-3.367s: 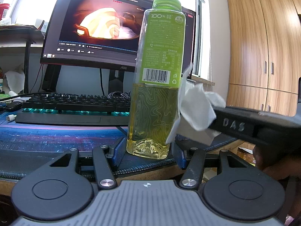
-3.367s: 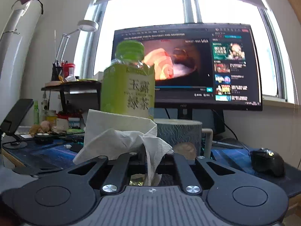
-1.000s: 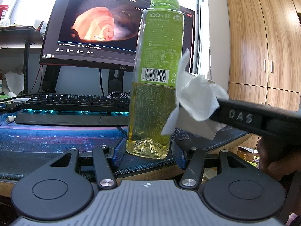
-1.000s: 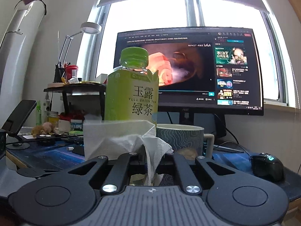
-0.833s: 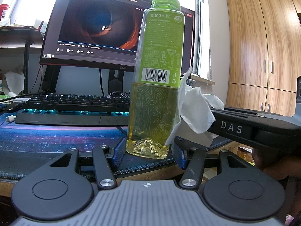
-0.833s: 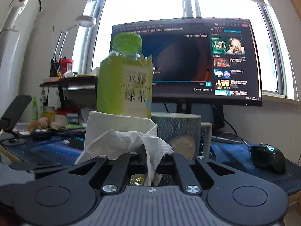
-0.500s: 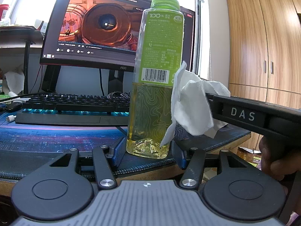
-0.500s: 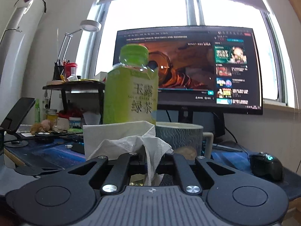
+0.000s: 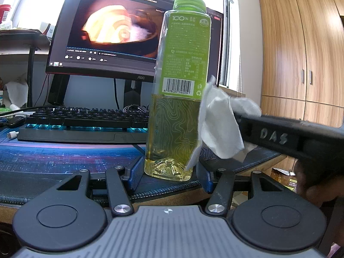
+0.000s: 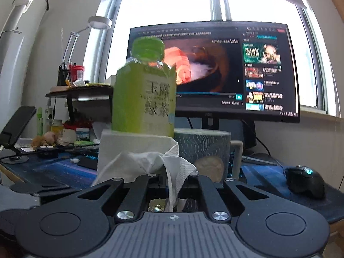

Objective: Clean container
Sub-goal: 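Wipe the tissue along the lower bottle body with the left tool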

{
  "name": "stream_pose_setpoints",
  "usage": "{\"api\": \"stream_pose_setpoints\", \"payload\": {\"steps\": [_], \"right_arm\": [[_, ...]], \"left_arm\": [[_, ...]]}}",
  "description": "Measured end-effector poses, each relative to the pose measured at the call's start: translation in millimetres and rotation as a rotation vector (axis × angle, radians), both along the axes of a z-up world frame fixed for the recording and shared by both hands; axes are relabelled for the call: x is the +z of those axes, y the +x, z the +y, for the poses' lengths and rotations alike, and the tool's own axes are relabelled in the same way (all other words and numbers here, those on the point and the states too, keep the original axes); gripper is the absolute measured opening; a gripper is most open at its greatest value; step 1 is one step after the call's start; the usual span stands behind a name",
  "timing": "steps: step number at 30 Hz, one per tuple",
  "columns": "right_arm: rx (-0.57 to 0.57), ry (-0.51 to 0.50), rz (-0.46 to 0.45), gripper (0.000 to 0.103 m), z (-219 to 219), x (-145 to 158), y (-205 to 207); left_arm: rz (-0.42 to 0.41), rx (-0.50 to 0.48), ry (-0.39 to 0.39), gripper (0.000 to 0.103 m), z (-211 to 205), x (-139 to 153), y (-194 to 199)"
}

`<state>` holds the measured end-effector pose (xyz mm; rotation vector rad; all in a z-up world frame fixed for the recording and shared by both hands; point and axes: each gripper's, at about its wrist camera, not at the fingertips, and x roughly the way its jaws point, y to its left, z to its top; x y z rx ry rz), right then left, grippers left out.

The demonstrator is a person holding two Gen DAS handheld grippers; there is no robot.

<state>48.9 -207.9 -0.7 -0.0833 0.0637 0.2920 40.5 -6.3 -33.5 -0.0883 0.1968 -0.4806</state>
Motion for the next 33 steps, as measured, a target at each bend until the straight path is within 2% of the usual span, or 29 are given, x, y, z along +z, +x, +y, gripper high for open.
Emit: {"api": "stream_pose_setpoints", "payload": {"steps": [6, 14, 23, 30, 33], "right_arm": [[0.013, -0.002, -0.032, 0.009, 2.2, 5.0, -6.0], [-0.002, 0.004, 0.015, 0.009, -2.6, -5.0, 5.3], [0.013, 0.004, -0.027, 0.009, 0.9, 3.8, -5.2], [0.004, 0.020, 0.030, 0.009, -5.0, -6.3, 6.9], [0.003, 0.013, 0.019, 0.009, -3.7, -3.6, 4.1]], "left_arm": [[0.000, 0.000, 0.001, 0.058, -0.6, 0.2, 0.1], [0.000, -0.001, -0.002, 0.058, 0.3, 0.3, 0.0], [0.000, -0.001, -0.002, 0.058, 0.1, 0.1, 0.3], [0.000, -0.001, 0.001, 0.058, 0.1, 0.5, 1.2], [0.001, -0.001, 0.002, 0.058, 0.0, 0.8, 1.6]]}}
